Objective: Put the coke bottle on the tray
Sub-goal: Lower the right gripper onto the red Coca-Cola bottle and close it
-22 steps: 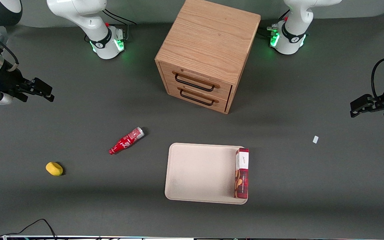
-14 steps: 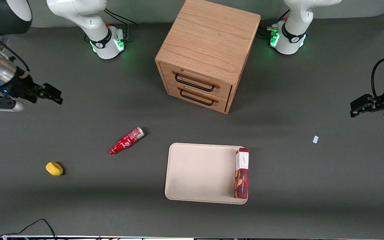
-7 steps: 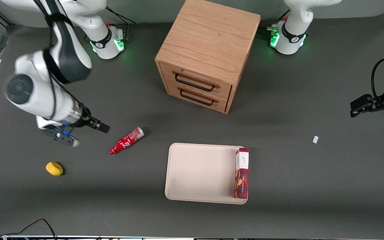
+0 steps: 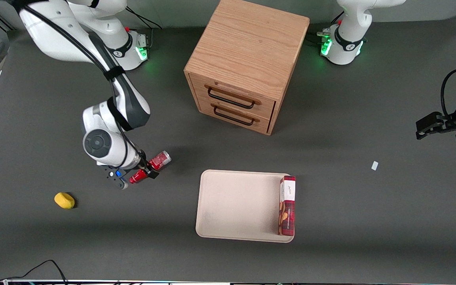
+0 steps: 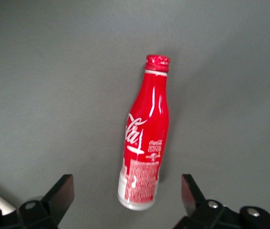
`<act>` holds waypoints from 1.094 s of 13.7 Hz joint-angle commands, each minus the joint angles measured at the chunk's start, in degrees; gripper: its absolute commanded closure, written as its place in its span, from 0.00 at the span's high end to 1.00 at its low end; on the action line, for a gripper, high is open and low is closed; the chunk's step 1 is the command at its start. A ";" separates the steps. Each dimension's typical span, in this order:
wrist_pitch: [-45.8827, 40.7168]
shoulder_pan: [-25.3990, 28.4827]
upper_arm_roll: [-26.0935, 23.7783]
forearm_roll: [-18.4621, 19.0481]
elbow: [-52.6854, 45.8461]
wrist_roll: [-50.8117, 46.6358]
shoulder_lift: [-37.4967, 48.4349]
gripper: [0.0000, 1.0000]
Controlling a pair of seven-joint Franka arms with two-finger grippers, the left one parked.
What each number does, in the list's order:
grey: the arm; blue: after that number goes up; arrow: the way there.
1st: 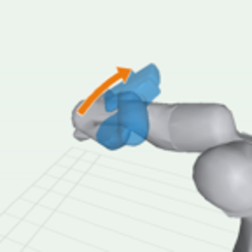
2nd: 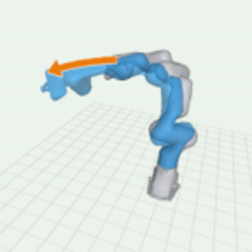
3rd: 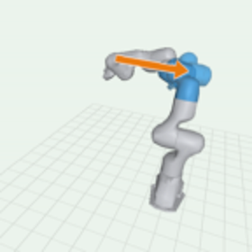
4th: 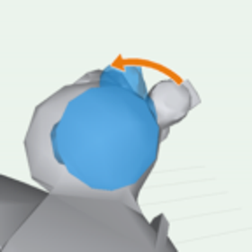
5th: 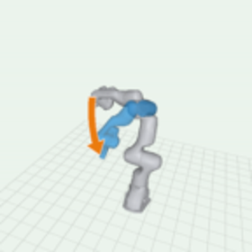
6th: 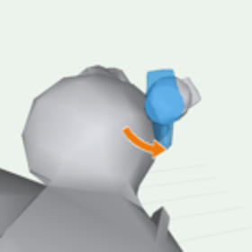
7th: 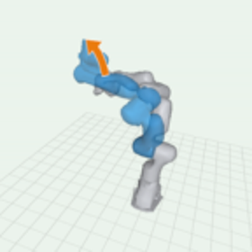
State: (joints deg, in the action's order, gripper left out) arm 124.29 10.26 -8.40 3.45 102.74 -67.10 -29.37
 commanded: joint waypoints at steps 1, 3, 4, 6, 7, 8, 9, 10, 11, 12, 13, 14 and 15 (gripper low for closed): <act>4.27 -0.59 -0.21 1.03 2.19 -2.60 -1.38 1.00; 7.18 -0.94 -0.21 1.03 4.83 -2.60 -2.09 1.00; 7.28 -1.12 -0.13 1.03 5.36 -2.60 -2.26 1.00; 8.58 -1.29 -0.12 1.03 6.85 -2.60 -2.35 1.00; 10.25 -1.29 -0.12 1.03 7.90 -2.60 -2.35 1.00; 11.05 -1.29 -0.12 1.03 8.18 -2.60 -2.35 1.00; 11.06 -1.29 -0.12 1.03 8.18 -2.60 -2.35 0.91; 11.14 -1.29 -0.21 1.03 8.18 -2.60 -2.44 0.78; 11.32 -1.21 -0.13 1.03 8.09 -2.51 -2.44 0.66; 12.28 -1.21 -0.12 1.03 8.18 -2.51 -2.44 0.55; 12.64 -1.29 -0.12 1.03 8.18 -2.51 -2.70 0.45; 12.81 -1.29 -0.12 1.03 8.09 -2.51 -2.88 0.36; 12.81 -1.29 -0.12 1.03 8.09 -2.51 -2.88 0.26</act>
State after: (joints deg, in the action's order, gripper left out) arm 135.53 9.16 -8.28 3.46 110.19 -67.82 -32.39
